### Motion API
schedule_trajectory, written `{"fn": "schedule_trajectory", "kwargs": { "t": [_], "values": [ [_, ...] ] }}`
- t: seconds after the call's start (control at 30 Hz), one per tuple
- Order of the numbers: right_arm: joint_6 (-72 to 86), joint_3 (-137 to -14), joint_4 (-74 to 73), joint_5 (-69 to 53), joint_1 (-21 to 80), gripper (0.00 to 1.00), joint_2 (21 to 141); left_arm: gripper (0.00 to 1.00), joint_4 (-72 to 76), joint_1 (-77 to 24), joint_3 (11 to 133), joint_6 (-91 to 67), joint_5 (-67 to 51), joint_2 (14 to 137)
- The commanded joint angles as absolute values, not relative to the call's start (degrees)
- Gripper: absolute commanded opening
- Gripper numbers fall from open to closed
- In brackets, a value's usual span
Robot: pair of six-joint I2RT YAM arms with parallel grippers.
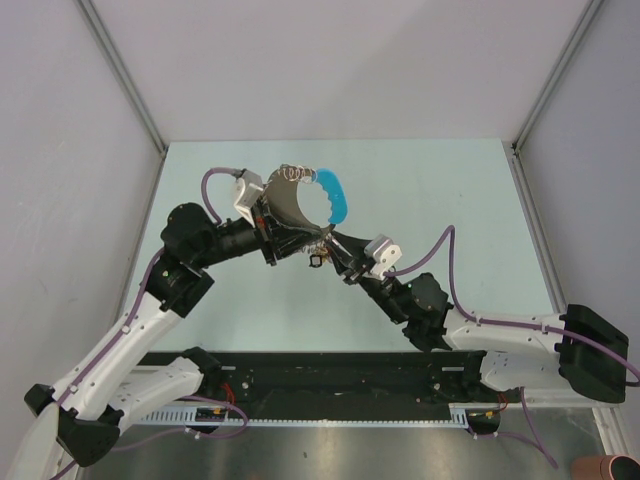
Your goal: Remove the keys from the keyring
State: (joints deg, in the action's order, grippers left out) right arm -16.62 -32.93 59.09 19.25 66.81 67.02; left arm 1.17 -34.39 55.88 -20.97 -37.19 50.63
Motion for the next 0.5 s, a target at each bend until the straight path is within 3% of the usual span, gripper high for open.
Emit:
{"fn": "schedule_trajectory", "kwargs": {
  "t": [0.0,0.2,0.3,0.37,0.47],
  "values": [
    [-18.37,-35.33,62.14,21.45,67.15,0.28,66.09,0.0,4.31,-34.63,56.25,-21.18,-36.47,50.1],
    [-18.98,-35.33,63.72,19.34,67.15,0.31,65.92,0.0,5.01,-34.63,55.02,-21.88,-36.3,50.01],
    [-19.16,-35.33,62.06,18.28,67.15,0.2,65.31,0.0,4.84,-34.63,55.02,-22.76,-35.95,50.18],
    [-18.99,-35.33,60.3,18.1,67.15,0.03,64.6,0.0,3.96,-34.63,55.37,-22.85,-35.6,50.45],
    [-18.28,-35.33,55.21,18.19,67.15,0.0,62.15,0.01,2.2,-34.63,55.9,-22.85,-34.46,50.8]
  ]
}}
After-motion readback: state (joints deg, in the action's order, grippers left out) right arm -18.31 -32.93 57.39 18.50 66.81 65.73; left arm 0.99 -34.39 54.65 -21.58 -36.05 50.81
